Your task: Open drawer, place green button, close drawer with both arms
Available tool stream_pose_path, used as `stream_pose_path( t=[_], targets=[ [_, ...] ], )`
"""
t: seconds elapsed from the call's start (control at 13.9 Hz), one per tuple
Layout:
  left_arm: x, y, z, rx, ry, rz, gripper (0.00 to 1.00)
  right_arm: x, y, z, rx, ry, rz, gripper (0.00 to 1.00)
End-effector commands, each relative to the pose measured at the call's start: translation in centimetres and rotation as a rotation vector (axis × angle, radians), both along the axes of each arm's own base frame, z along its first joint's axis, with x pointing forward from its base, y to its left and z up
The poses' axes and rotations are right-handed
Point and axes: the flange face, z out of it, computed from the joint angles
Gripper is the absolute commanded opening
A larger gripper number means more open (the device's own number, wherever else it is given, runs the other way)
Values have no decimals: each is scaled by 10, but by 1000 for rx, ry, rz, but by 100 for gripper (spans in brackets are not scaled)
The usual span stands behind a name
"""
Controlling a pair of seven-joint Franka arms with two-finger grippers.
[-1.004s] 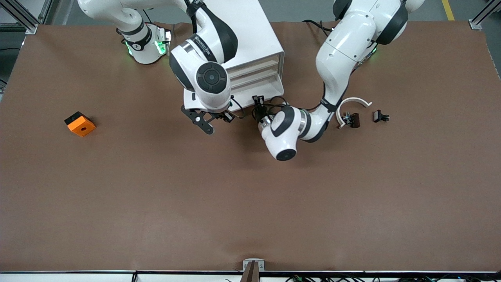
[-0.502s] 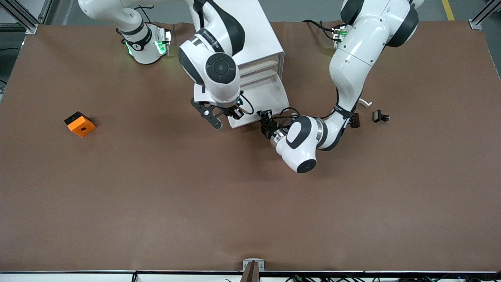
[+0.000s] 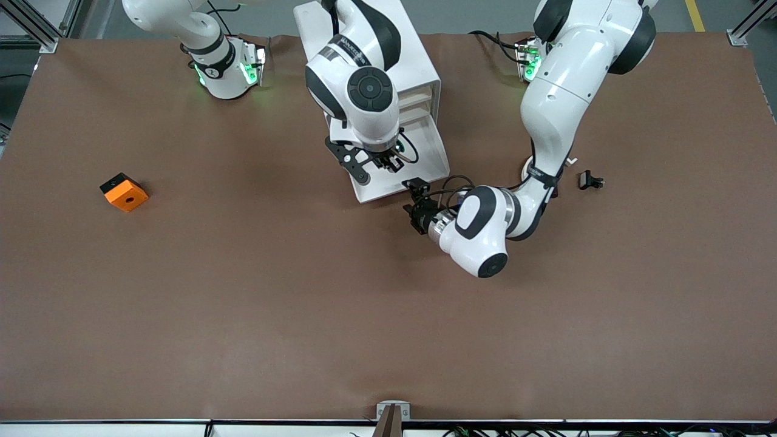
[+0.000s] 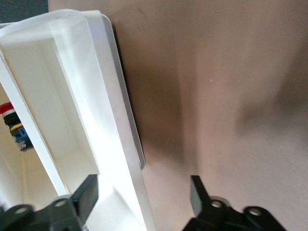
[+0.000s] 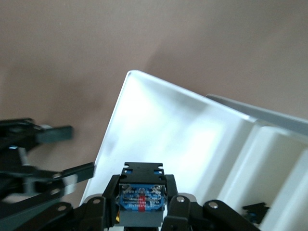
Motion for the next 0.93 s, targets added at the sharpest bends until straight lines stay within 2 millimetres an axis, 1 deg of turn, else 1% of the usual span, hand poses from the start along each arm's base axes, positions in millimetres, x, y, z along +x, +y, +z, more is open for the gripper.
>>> stream_pose_path(
  t=[0.0, 0.07, 0.14, 0.22, 0.29, 0.43, 0.57, 0.65, 0.72, 0.79, 0.86],
  targets=[
    [34, 36, 27, -23, -51, 46, 100, -17, 10, -24, 33, -18, -17, 20],
    [43, 46, 35, -7, -78, 43, 100, -22, 12, -34, 49, -34, -25, 20],
    [49, 49, 41, 28, -130, 11, 100, -28, 15, -41, 63, -32, -52, 21],
    [56, 51, 52, 43, -181, -14, 100, -34, 18, -45, 65, -30, -46, 21],
    [60, 59, 54, 59, -197, -16, 100, -37, 21, -47, 62, -28, -41, 21],
    [75, 83, 74, 70, -268, -20, 100, -41, 23, -58, 48, -18, -35, 23],
    [87, 104, 111, 63, -363, -39, 100, -46, 26, -71, 33, -7, -26, 26],
    [92, 114, 128, 102, -419, -65, 100, -47, 28, -72, 34, -8, -23, 26],
    [93, 119, 144, 133, -469, -108, 100, -47, 28, -76, 29, -5, -23, 26],
    [94, 126, 166, 148, -525, -146, 100, -47, 28, -77, 29, -5, -24, 26],
    [94, 131, 186, 158, -587, -207, 100, -47, 28, -77, 29, -5, -24, 29]
  ],
)
